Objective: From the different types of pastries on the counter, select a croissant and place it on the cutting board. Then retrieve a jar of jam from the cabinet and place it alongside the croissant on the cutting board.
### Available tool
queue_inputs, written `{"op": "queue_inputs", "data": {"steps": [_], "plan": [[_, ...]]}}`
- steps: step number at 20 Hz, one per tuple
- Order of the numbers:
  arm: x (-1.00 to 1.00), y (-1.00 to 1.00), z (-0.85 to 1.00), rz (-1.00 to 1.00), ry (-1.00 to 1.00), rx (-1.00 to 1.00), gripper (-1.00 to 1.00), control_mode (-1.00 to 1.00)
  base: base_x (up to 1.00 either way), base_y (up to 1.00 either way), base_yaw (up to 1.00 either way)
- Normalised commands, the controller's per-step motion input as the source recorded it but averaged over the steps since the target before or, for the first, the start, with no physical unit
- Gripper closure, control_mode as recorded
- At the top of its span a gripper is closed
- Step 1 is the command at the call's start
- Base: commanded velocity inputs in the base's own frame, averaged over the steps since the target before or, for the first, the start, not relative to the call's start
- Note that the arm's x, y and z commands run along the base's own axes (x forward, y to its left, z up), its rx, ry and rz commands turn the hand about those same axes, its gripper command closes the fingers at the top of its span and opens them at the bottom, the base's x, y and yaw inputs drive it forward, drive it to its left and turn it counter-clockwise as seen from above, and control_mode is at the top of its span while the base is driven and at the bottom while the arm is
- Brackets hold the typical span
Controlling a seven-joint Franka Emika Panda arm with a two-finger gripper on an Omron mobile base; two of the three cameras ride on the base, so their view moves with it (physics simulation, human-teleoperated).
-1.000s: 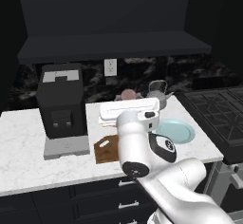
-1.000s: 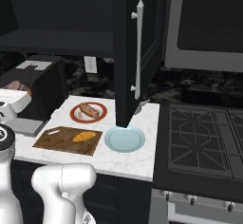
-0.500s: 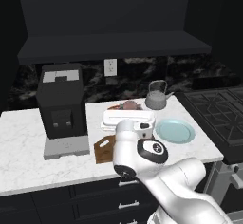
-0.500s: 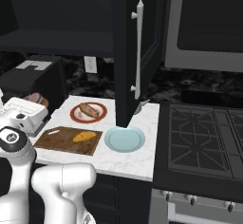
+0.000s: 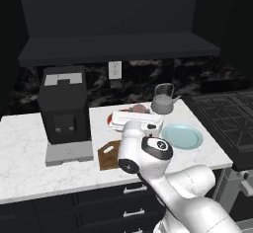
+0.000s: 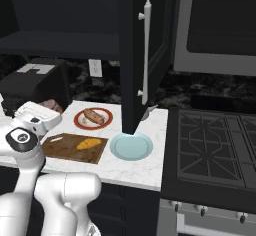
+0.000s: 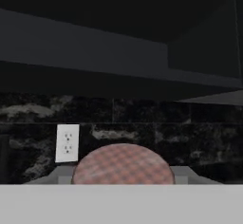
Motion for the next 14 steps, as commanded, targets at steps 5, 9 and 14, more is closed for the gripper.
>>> {"op": "queue_inputs", "data": {"steps": [5,9,14], "plan": [[0.32,0.00,-0.34,-0.13,0.31,0.00,1.00,-1.00,0.00,0.00,0.00],[-0.12,0.00,-1.00,-0.14,0.02,0.00,1.00,-1.00,0.00,0.00,0.00],[-0.12,0.00,-0.76,-0.33,0.00,0.00,1.00,-1.00,0.00,0.00,0.00]]}}
